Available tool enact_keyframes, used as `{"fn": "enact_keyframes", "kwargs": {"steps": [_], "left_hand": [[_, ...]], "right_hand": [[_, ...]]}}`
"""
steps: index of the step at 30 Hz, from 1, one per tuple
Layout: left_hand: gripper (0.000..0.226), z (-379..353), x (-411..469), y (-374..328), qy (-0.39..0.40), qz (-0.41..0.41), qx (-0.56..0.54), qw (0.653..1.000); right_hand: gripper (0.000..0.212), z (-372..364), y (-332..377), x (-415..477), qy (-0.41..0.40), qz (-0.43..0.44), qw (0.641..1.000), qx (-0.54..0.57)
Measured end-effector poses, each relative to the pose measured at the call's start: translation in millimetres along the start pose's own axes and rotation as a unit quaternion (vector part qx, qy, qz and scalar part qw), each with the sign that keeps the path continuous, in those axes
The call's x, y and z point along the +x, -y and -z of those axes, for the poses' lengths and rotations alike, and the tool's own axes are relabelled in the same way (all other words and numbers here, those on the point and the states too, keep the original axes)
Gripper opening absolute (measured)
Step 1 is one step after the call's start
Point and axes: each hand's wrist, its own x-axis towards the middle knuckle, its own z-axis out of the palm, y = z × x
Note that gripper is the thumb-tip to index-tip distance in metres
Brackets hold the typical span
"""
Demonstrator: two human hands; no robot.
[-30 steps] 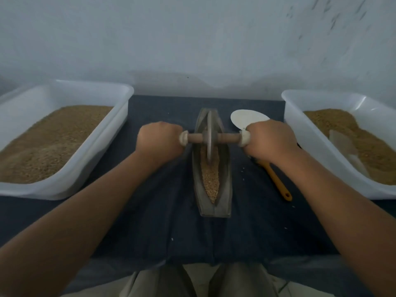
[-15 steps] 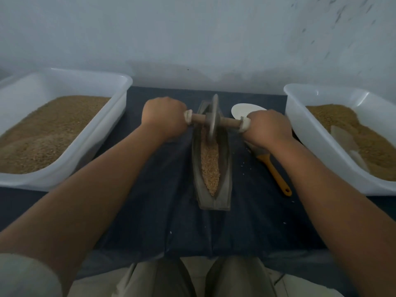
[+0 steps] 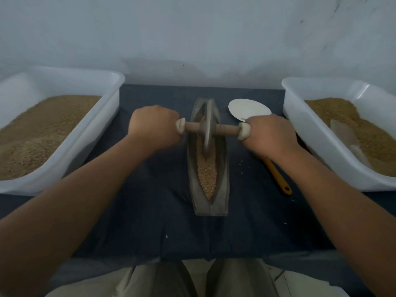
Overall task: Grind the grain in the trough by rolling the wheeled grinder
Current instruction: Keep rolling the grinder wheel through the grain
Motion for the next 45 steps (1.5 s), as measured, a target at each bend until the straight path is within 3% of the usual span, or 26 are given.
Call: {"fn": "enact_keyframes", "kwargs": {"steps": [2,7,13,15,20,24,28,31,35,37,40,43,45], "left_hand": [[0.031,3,22,-1,0.02,0.02,-0.018,0.999],[0.031,3,-16,-4,0.015,0.025,-0.014,0.999],[0.054,11,-80,2,-0.103,-0.045,0.012,0.994],[0.044,4,-56,0,-0.076,-0.042,0.026,0.996],[0.028,-1,25,1,0.033,0.026,-0.038,0.998],[0.034,-5,-7,0,0.005,0.023,-0.036,0.999],[0.044,4,-80,0,-0.098,-0.032,-0.021,0.994],[0.045,3,-89,2,-0.109,-0.029,-0.006,0.994],[0.033,-12,-28,1,-0.014,0.026,-0.016,0.999],[0.027,-8,10,-1,0.006,0.041,-0.017,0.999],[0.03,6,29,-5,0.006,0.02,0.004,1.0],[0.033,8,-10,-4,-0.004,-0.01,0.022,1.0],[0.04,7,-49,-2,-0.038,-0.037,0.025,0.998]], "right_hand": [[0.032,4,6,21,-0.029,0.01,1.0,0.005],[0.027,20,-1,15,0.074,0.033,0.997,-0.004],[0.047,26,-14,-34,0.17,0.063,0.98,0.079],[0.047,17,-11,-22,0.153,0.038,0.985,0.065],[0.029,14,5,34,0.003,0.014,0.999,-0.028],[0.021,28,3,30,0.099,0.03,0.994,-0.018],[0.031,38,-8,-23,0.183,0.07,0.98,0.035],[0.038,34,-10,-30,0.148,0.082,0.985,0.034],[0.029,10,-4,11,0.012,0.05,0.999,-0.004],[0.024,8,-1,31,-0.004,0.039,0.999,0.007],[0.02,5,-3,39,0.063,0.012,0.998,0.008],[0.023,7,-12,9,0.162,0.011,0.987,0.017],[0.028,15,-16,-22,0.149,0.058,0.986,0.048]]}}
